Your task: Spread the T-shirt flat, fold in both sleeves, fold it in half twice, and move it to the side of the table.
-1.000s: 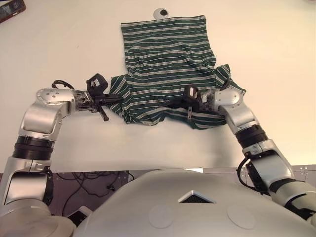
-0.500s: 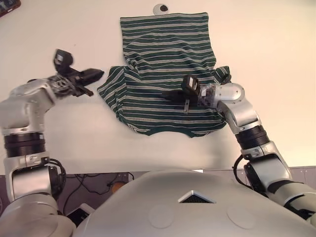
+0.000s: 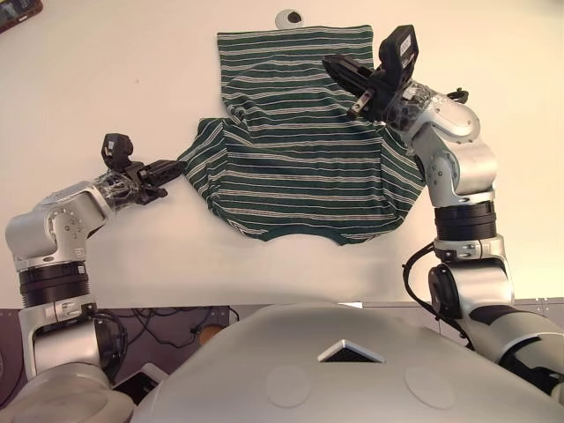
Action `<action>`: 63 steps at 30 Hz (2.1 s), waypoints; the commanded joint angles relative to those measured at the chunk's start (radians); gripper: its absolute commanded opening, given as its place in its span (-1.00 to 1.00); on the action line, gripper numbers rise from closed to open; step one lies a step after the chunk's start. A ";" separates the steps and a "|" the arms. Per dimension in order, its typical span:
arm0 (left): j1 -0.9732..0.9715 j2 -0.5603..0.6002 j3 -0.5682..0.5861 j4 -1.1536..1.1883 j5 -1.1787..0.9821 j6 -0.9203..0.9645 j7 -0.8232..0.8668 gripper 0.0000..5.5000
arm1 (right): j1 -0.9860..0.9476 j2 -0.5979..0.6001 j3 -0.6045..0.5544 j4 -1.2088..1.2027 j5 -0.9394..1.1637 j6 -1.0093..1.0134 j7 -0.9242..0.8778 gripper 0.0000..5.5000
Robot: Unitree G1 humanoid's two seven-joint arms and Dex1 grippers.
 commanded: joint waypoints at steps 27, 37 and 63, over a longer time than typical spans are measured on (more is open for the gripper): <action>0.083 -0.061 -0.005 -0.007 0.052 -0.158 0.034 -0.65 | -0.035 -0.005 0.035 0.096 -0.061 -0.078 0.005 -1.00; 0.093 -0.090 0.059 -0.059 -0.040 -0.153 0.011 -0.99 | -0.046 -0.011 0.035 0.122 -0.082 -0.092 0.012 -1.00; 0.207 -0.092 -0.380 -0.531 0.114 -0.149 0.085 -0.56 | 0.181 -0.384 -0.172 -0.010 -0.010 0.272 0.120 -0.42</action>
